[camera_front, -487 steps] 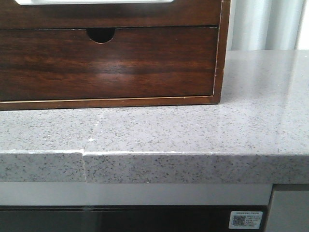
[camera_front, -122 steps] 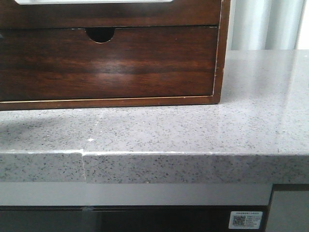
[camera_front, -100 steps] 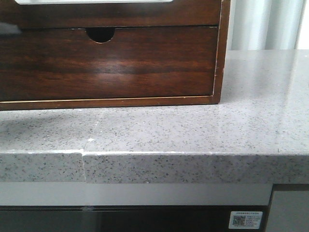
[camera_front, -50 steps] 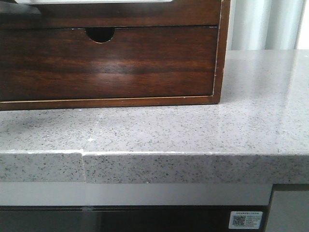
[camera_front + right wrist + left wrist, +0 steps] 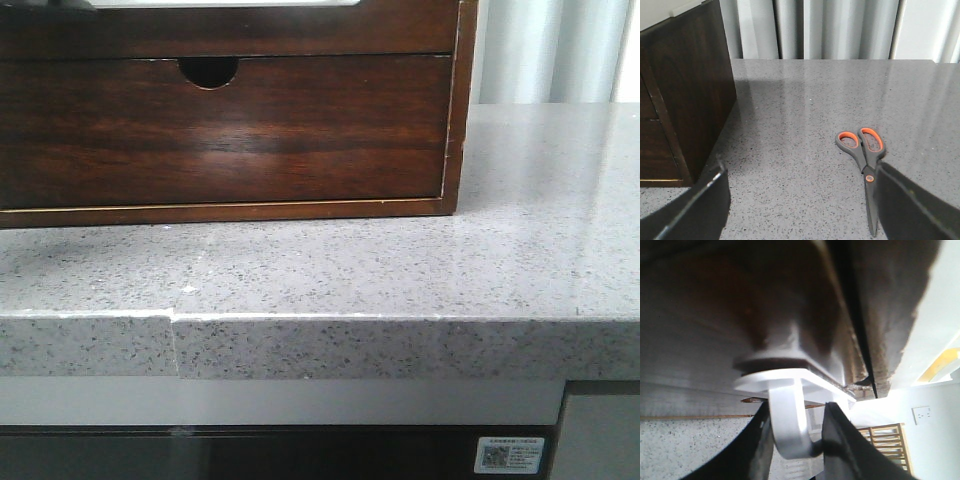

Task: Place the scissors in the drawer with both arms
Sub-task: 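Pull the drawer open toward the robot with the left gripper, then lower the right gripper over the grey-and-orange scissors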

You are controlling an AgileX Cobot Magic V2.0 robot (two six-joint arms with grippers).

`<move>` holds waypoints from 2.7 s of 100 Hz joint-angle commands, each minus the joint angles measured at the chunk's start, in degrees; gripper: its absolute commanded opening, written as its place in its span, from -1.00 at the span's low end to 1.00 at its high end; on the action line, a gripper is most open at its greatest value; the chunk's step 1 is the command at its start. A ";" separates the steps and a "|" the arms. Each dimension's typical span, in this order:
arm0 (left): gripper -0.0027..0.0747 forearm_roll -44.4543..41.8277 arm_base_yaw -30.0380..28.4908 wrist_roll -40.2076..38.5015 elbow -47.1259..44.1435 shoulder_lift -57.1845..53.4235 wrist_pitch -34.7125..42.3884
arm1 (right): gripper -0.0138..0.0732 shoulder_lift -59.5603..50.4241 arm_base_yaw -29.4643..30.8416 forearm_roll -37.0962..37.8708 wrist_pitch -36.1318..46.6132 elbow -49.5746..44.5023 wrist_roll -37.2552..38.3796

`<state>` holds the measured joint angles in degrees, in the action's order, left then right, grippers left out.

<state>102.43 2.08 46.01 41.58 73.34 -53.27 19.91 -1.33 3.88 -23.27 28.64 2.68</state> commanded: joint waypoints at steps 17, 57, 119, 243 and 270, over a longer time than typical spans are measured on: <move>-0.87 4.62 -0.16 2.56 1.83 -1.21 -4.39 | 0.55 0.90 0.44 0.13 4.69 2.08 -0.24; -0.98 1.50 -0.26 2.56 0.02 -3.39 -10.31 | 0.55 0.90 0.44 0.13 4.59 2.08 -0.24; -0.98 -0.49 -0.26 2.06 -16.68 -24.33 -12.13 | 0.55 0.90 0.44 0.13 4.59 2.08 -0.24; 0.04 -9.13 -0.16 -5.59 -22.72 -41.33 -7.00 | 0.55 4.59 0.44 0.86 -4.63 7.34 -0.24; 0.04 -21.89 -0.16 -13.22 -21.40 -46.12 -5.06 | 0.55 14.80 2.61 1.62 -10.90 13.36 0.87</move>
<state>81.94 1.58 36.26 17.32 27.95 -58.35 30.87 -0.16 4.09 -35.83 38.44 3.07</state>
